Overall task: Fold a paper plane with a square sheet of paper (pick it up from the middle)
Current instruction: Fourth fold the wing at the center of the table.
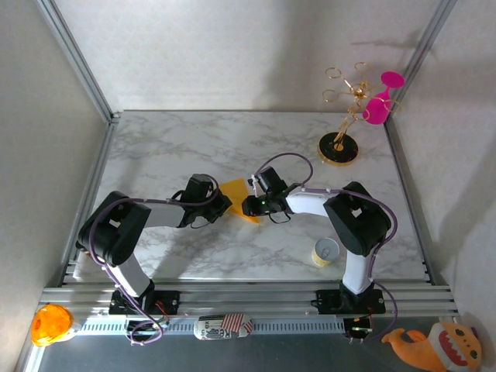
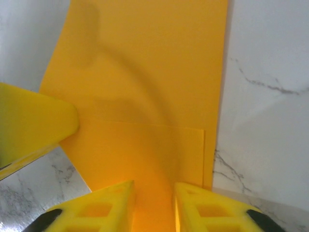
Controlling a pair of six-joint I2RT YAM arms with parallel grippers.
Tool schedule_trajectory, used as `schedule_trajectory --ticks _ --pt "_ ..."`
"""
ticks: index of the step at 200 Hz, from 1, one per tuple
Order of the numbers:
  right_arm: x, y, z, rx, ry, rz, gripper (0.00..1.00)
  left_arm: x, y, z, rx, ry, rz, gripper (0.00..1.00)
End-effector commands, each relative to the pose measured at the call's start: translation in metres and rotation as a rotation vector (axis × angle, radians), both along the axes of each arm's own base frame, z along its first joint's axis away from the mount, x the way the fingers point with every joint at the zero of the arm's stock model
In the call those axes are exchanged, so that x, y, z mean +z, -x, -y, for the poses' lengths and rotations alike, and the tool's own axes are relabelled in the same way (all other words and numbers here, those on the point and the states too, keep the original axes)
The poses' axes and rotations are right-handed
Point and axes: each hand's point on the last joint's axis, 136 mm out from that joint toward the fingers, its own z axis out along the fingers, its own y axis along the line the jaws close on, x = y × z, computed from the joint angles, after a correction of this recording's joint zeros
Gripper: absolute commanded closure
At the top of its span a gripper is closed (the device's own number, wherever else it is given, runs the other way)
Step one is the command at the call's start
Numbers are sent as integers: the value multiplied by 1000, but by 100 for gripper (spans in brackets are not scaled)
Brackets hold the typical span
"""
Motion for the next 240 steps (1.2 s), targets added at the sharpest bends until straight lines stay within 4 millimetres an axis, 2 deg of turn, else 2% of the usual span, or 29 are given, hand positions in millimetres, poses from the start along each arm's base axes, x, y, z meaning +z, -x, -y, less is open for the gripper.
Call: schedule_trajectory --ticks 1,31,55,85,110,159,240 --pt "14 -8 7 33 15 107 66 6 -8 0 12 10 12 99" --pt "65 -16 -2 57 -101 274 56 9 -6 0 23 -21 -17 99" --pt "80 -11 7 61 -127 359 49 16 -7 5 41 -26 -22 99" --pt "73 -1 25 52 -25 459 47 22 -7 8 80 -51 -34 98" --pt "65 10 30 81 74 529 48 23 -5 10 114 -49 -55 98" --pt "40 24 14 186 160 554 56 23 -4 12 132 -51 -71 98" --pt "17 19 -5 229 223 543 62 25 -4 15 127 -46 -75 98"
